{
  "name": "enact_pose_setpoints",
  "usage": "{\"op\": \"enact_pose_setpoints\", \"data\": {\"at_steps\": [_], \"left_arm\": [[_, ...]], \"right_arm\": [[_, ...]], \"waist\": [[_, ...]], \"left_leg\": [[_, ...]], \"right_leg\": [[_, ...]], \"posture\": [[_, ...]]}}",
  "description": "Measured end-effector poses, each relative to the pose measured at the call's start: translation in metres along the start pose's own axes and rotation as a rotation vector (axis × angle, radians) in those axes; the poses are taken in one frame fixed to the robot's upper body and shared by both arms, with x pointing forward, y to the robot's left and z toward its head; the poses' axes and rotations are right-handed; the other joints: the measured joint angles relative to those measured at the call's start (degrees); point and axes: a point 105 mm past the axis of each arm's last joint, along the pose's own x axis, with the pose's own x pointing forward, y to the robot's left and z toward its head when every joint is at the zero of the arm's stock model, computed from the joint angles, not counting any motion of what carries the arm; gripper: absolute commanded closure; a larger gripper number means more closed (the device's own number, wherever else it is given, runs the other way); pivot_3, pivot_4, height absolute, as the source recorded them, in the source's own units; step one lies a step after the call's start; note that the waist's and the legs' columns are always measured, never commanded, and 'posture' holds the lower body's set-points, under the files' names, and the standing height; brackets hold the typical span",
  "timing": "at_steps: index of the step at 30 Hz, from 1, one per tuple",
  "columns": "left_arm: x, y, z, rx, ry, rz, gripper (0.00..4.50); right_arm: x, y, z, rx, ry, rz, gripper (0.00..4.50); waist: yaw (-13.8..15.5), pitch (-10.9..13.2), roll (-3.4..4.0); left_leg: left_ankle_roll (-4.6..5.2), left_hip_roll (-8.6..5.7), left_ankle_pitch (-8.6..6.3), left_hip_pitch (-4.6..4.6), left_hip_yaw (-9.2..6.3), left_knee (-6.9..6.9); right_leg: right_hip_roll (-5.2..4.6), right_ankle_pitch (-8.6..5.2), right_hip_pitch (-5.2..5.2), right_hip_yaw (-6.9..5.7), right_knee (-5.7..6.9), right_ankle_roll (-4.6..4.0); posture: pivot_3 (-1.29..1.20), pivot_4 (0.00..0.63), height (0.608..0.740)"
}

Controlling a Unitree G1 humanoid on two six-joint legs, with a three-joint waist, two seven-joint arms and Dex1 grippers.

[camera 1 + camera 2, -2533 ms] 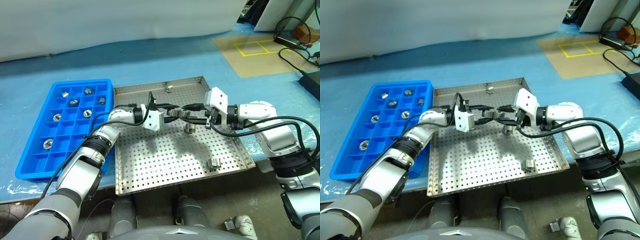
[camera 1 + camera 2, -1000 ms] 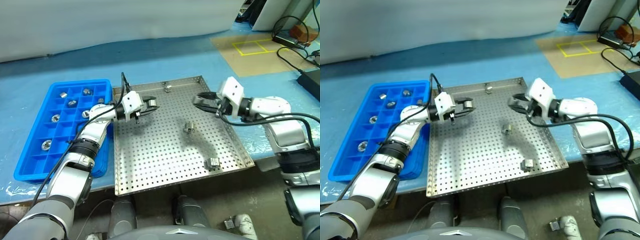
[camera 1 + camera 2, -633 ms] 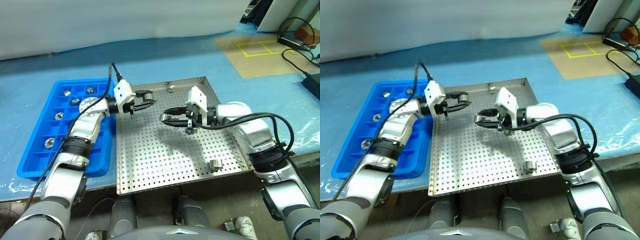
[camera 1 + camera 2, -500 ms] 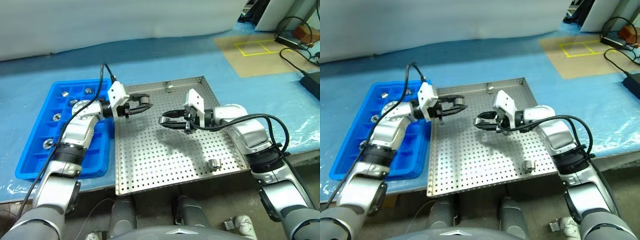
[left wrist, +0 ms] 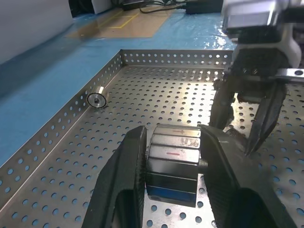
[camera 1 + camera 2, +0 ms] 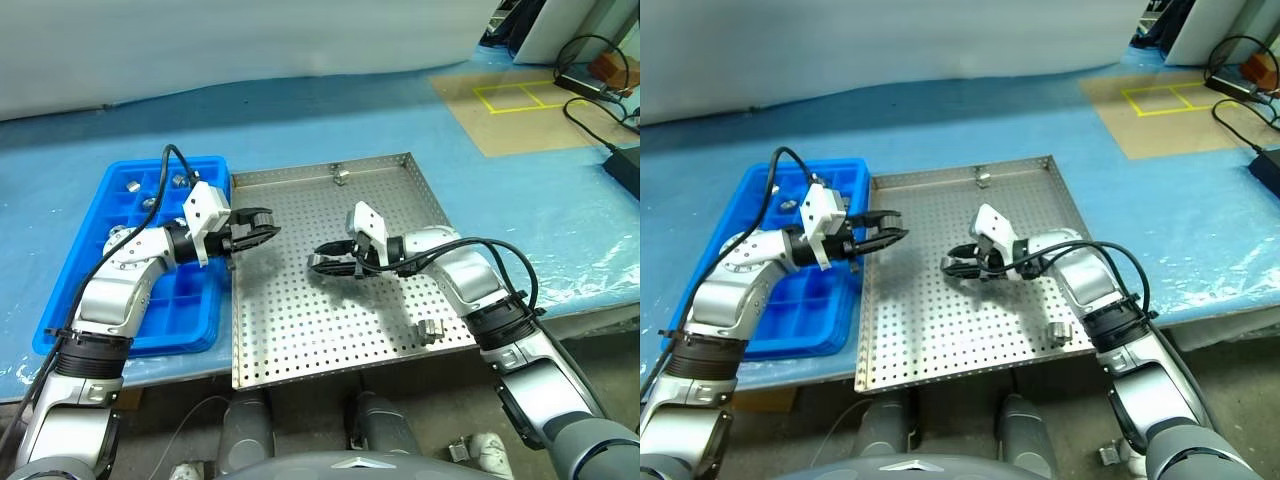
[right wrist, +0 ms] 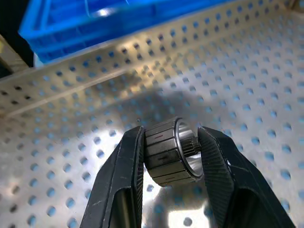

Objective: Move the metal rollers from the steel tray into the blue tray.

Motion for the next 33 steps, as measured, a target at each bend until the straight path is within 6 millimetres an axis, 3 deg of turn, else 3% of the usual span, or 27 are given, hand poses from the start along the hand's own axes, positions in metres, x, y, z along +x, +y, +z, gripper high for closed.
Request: {"op": "enact_pose_setpoints", "data": {"at_steps": [2, 8, 13, 26, 33], "left_arm": [[0.001, -0.001, 0.0, -0.003, -0.004, 0.003, 3.12], [0.003, -0.003, 0.002, 0.006, -0.012, 0.003, 3.12], [0.008, -0.005, 0.003, 0.002, -0.021, -0.003, 3.12], [0.011, -0.004, -0.003, -0.008, -0.01, -0.006, 3.12], [0.012, -0.003, -0.004, -0.01, -0.01, -0.006, 3.12]], "right_arm": [[-0.003, -0.002, -0.009, 0.002, 0.018, -0.012, 3.06], [-0.008, -0.003, -0.01, -0.051, 0.029, -0.023, 3.06], [-0.007, -0.001, -0.018, -0.041, 0.034, -0.031, 1.49], [-0.027, -0.009, -0.006, 0.078, -0.021, -0.06, 1.49], [-0.048, -0.021, 0.037, 0.208, -0.172, -0.06, 1.49]], "waist": [[-0.09, 0.0, 0.0], [-0.35, 0.0, 0.0], [-0.25, 0.0, 0.0], [-0.3, 0.0, 0.0], [-0.21, 0.0, 0.0]], "left_leg": [[0.0, 0.02, 0.0, 0.0, 0.0, -0.01], [-0.01, 0.02, 0.01, 0.06, 0.0, 0.0], [0.01, 0.01, 0.01, 0.05, 0.0, 0.02], [0.09, 0.02, 0.06, 0.06, 0.0, 0.03], [0.19, 0.02, 0.12, 0.07, 0.0, 0.03]], "right_leg": [[0.02, 0.0, -0.02, 0.0, 0.0, 0.01], [0.03, 0.01, 0.01, 0.03, 0.03, 0.01], [0.03, 0.01, 0.03, 0.02, 0.03, 0.01], [0.03, 0.01, 0.03, 0.03, 0.04, 0.01], [0.04, 0.01, 0.03, 0.03, 0.06, 0.0]], "posture": [[-0.08, 0.15, 0.74], [-0.1, 0.15, 0.74], [-0.11, 0.15, 0.74], [-0.12, 0.15, 0.74], [-0.12, 0.15, 0.74]]}}
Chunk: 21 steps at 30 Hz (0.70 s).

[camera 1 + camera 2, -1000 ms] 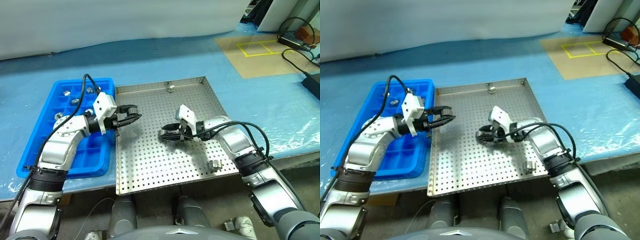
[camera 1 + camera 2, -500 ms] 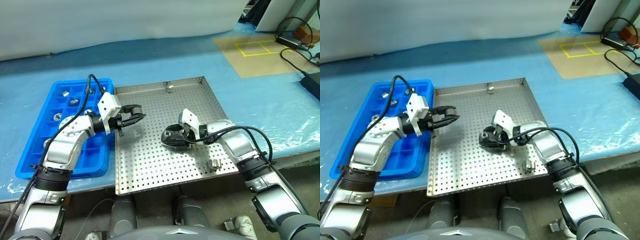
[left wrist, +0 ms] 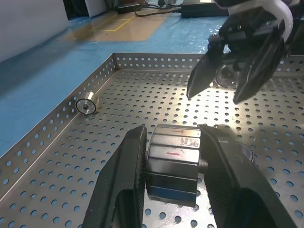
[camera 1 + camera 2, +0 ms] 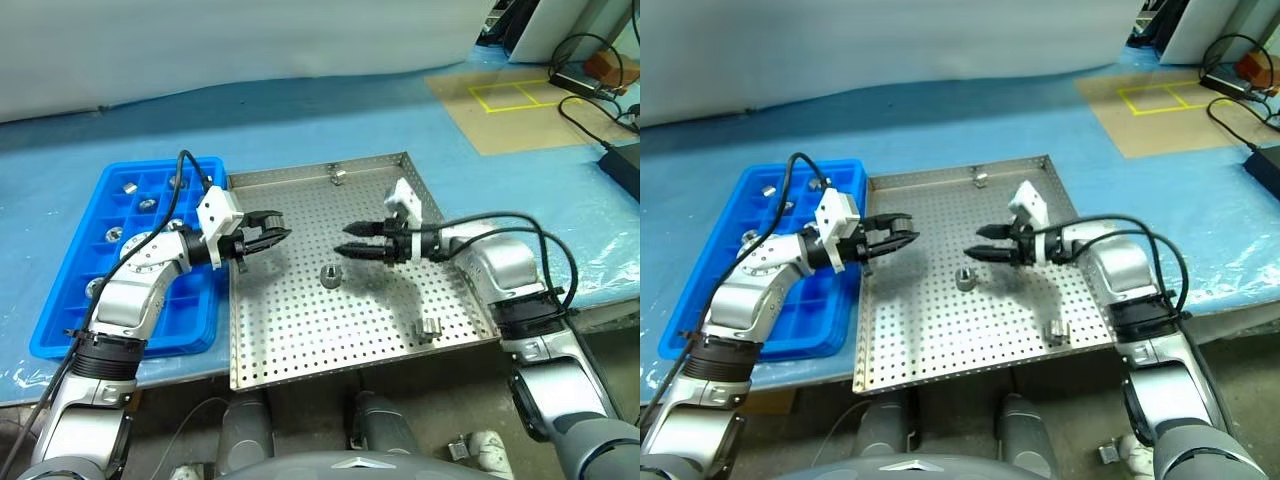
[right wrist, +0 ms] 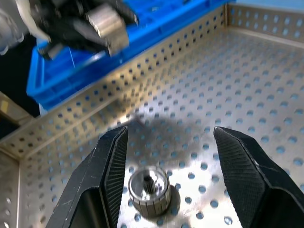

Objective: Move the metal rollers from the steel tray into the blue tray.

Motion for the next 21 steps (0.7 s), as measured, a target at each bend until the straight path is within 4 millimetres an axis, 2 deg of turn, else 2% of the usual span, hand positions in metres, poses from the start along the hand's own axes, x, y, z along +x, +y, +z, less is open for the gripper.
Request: {"op": "enact_pose_setpoints", "data": {"at_steps": [5, 10, 16, 21], "left_arm": [[-0.001, -0.001, -0.002, -0.006, 0.004, -0.001, 3.12], [-0.004, -0.019, -0.023, 0.011, 0.086, -0.07, 3.12], [0.003, -0.016, -0.017, 0.036, 0.069, -0.067, 3.12], [0.004, -0.022, -0.011, 0.034, 0.063, -0.067, 3.12]], "right_arm": [[-0.016, 0.0, 0.01, -0.026, 0.003, -0.032, 1.49], [-0.035, -0.004, 0.009, -0.051, 0.006, -0.109, 1.49], [-0.038, 0.001, 0.009, -0.046, -0.013, -0.137, 1.49], [-0.045, 0.009, 0.003, -0.011, -0.019, -0.157, 1.49]], "waist": [[0.33, 0.0, 0.0], [0.17, 0.0, 0.0], [0.02, 0.0, 0.0], [0.03, 0.0, 0.0]], "left_leg": [[0.01, -0.02, -0.01, -0.05, 0.0, 0.0], [-0.06, 0.0, -0.05, -0.01, 0.0, -0.02], [-0.16, -0.02, -0.01, 0.06, 0.01, -0.01], [-0.14, -0.02, -0.01, 0.04, 0.01, -0.05]], "right_leg": [[-0.02, 0.0, 0.0, -0.01, -0.05, 0.01], [0.0, 0.0, 0.0, 0.0, -0.04, 0.01], [-0.02, 0.01, 0.04, 0.03, 0.0, -0.02], [-0.01, 0.01, 0.02, 0.02, -0.02, -0.01]], "posture": [[-0.12, 0.15, 0.74], [-0.14, 0.15, 0.74], [-0.16, 0.15, 0.74], [-0.15, 0.15, 0.74]]}}
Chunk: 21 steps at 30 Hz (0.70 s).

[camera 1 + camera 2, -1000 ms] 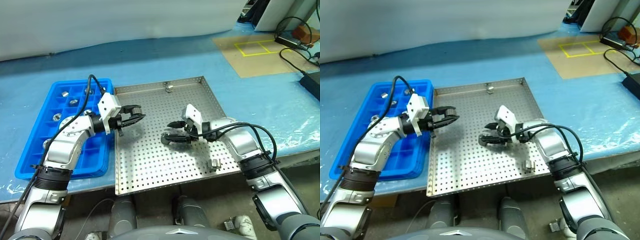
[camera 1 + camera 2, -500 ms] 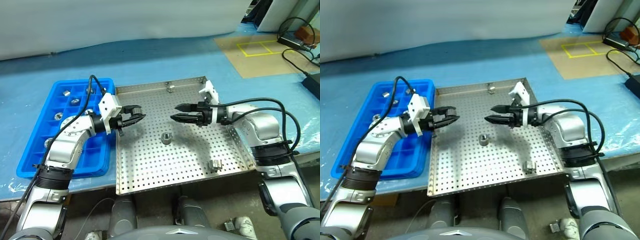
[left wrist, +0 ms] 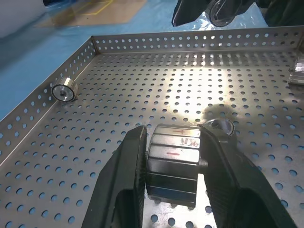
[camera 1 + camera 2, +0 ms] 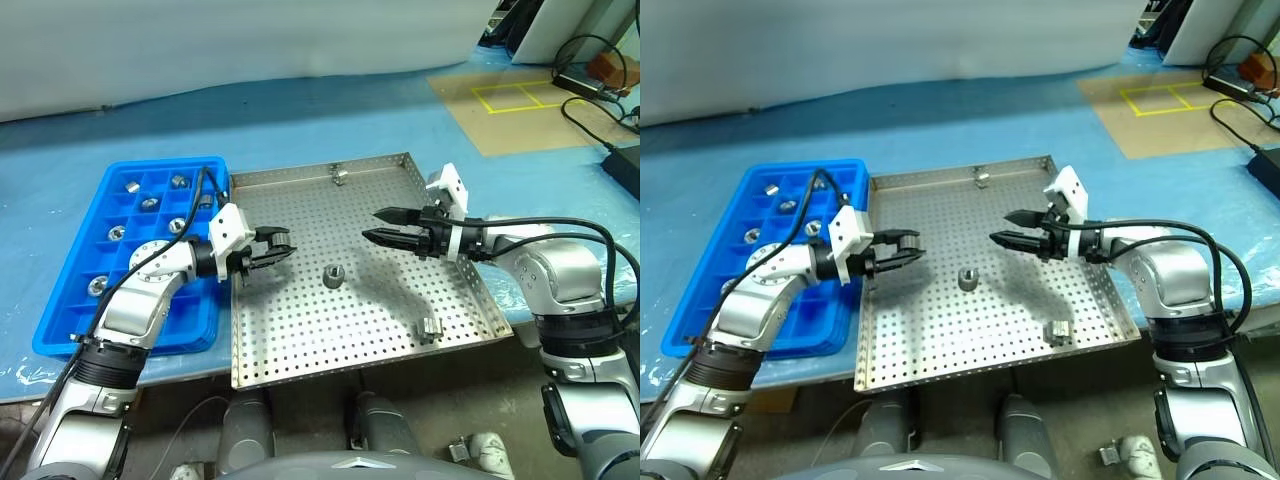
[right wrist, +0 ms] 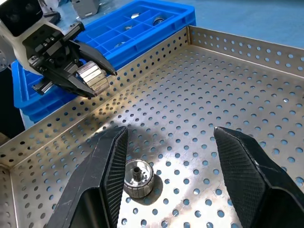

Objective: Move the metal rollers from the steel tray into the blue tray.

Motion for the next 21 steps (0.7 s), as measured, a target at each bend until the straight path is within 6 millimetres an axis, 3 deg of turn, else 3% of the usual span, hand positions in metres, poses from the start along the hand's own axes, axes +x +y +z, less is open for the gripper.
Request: {"op": "enact_pose_setpoints", "data": {"at_steps": [5, 10, 14, 21], "left_arm": [[-0.009, -0.003, 0.014, -0.011, -0.029, 0.042, 3.12], [-0.033, 0.021, 0.037, 0.033, -0.064, 0.222, 3.12], [-0.058, 0.043, 0.032, 0.022, -0.048, 0.406, 3.12], [-0.112, 0.059, 0.01, 0.035, 0.048, 0.719, 3.12]], "right_arm": [[-0.006, 0.018, 0.008, -0.015, -0.009, 0.016, 1.49], [0.003, 0.032, 0.012, -0.061, -0.002, 0.06, 1.49], [0.035, 0.032, 0.022, -0.16, -0.03, 0.119, 1.49], [0.085, 0.028, 0.044, -0.278, -0.115, 0.198, 1.49]], "waist": [[-0.1, 0.0, 0.0], [-0.11, 0.0, 0.0], [-0.29, -0.01, 0.01], [1.54, -0.01, -0.02]], "left_leg": [[-0.05, 0.02, 0.01, 0.04, 0.0, -0.05], [-0.11, 0.0, 0.05, 0.15, -0.02, -0.03], [-0.18, 0.01, 0.12, 0.11, -0.06, -0.01], [-0.08, 0.01, 0.08, -0.28, -0.19, 0.0]], "right_leg": [[0.03, 0.0, 0.0, 0.0, 0.0, 0.0], [0.01, -0.12, 0.08, 0.02, 0.0, -0.21], [0.04, -0.13, 0.0, 0.03, 0.03, -0.25], [0.01, 0.0, -0.19, -0.2, 0.01, -0.04]], "posture": [[-0.13, 0.15, 0.74], [-0.05, 0.15, 0.74], [0.05, 0.15, 0.74], [0.23, 0.15, 0.74]]}}
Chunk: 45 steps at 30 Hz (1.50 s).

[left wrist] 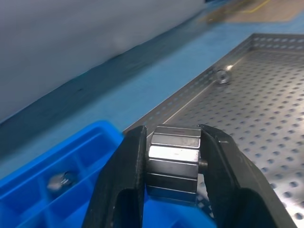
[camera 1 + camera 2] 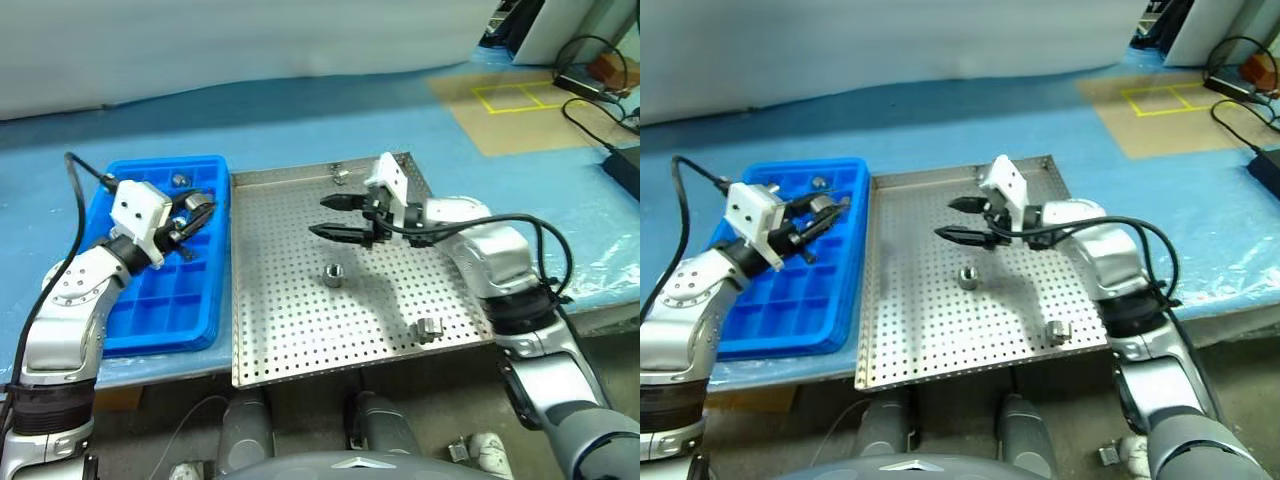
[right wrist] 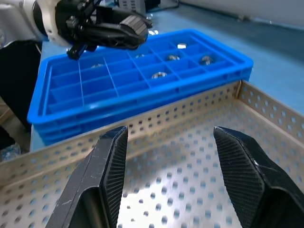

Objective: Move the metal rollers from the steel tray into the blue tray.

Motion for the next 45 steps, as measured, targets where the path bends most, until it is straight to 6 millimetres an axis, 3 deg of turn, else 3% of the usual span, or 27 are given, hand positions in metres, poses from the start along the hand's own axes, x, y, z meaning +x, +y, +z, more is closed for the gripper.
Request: {"op": "enact_pose_setpoints", "data": {"at_steps": [4, 8, 14, 20, 27, 36, 42, 45], "left_arm": [[-0.02, 0.023, -0.001, 0.047, 0.017, 0.152, 3.12], [-0.032, 0.035, -0.019, 0.125, 0.105, 0.262, 3.12], [-0.012, 0.037, -0.032, 0.158, 0.143, 0.316, 3.12], [0.002, 0.031, -0.061, 0.167, 0.242, 0.308, 3.12], [0.009, 0.028, -0.068, 0.162, 0.264, 0.281, 3.12], [0.011, 0.022, -0.073, 0.142, 0.277, 0.234, 0.26], [0.016, 0.023, -0.064, 0.158, 0.243, 0.229, 0.26], [0.023, 0.013, -0.048, 0.118, 0.163, 0.166, 0.26]], "right_arm": [[0.018, -0.008, 0.012, -0.05, -0.055, 0.006, 1.49], [0.035, -0.007, 0.011, -0.052, -0.081, 0.037, 1.49], [0.043, -0.01, 0.011, -0.076, -0.082, 0.053, 1.49], [0.038, -0.014, 0.009, -0.091, -0.064, 0.031, 1.49], [0.026, -0.018, 0.001, -0.083, -0.047, -0.02, 1.49], [0.024, -0.021, 0.002, -0.089, -0.043, -0.05, 1.45], [0.023, -0.021, -0.001, -0.086, -0.034, -0.057, 1.45], [0.013, -0.019, -0.005, -0.089, -0.003, -0.037, 1.45]], "waist": [[1.98, -0.01, -0.01], [3.8, -0.01, -0.01], [6.31, -0.01, -0.01], [6.15, -0.03, -0.05], [5.92, -0.03, -0.05], [4.72, -0.03, -0.05], [4.55, -0.03, -0.05], [4.85, -0.03, -0.05]], "left_leg": [[0.0, 0.02, 0.0, -0.26, -0.09, 0.0], [-0.01, 0.04, 0.0, -0.36, -0.22, 0.05], [-0.03, 0.05, 0.15, -0.42, -0.31, 0.15], [-0.1, 0.03, 0.2, -0.51, -0.44, 0.16], [-0.14, 0.03, 0.22, -0.63, -0.52, 0.15], [-0.25, 0.03, 0.3, -0.62, -0.63, 0.16], [-0.26, 0.03, 0.31, -0.62, -0.67, 0.16], [-0.26, -0.01, 0.3, -0.67, -0.7, 0.16]], "right_leg": [[-0.02, 0.0, -0.14, -0.23, -0.01, -0.01], [-0.06, 0.0, -0.18, -0.37, 0.0, 0.0], [-0.12, 0.01, -0.15, -0.48, 0.1, 0.01], [-0.09, 0.03, -0.19, -0.55, 0.15, 0.04], [-0.06, 0.03, -0.28, -0.63, 0.18, 0.04], [-0.07, 0.05, -0.24, -0.73, 0.27, 0.01], [-0.06, 0.05, -0.24, -0.76, 0.27, 0.0], [-0.12, 0.05, -0.15, -0.84, 0.19, 0.0]], "posture": [[0.3, 0.15, 0.74], [0.33, 0.15, 0.74], [0.31, 0.15, 0.74], [0.24, 0.15, 0.74], [0.2, 0.15, 0.74], [0.19, 0.15, 0.74], [0.18, 0.15, 0.74], [0.16, 0.15, 0.74]]}}
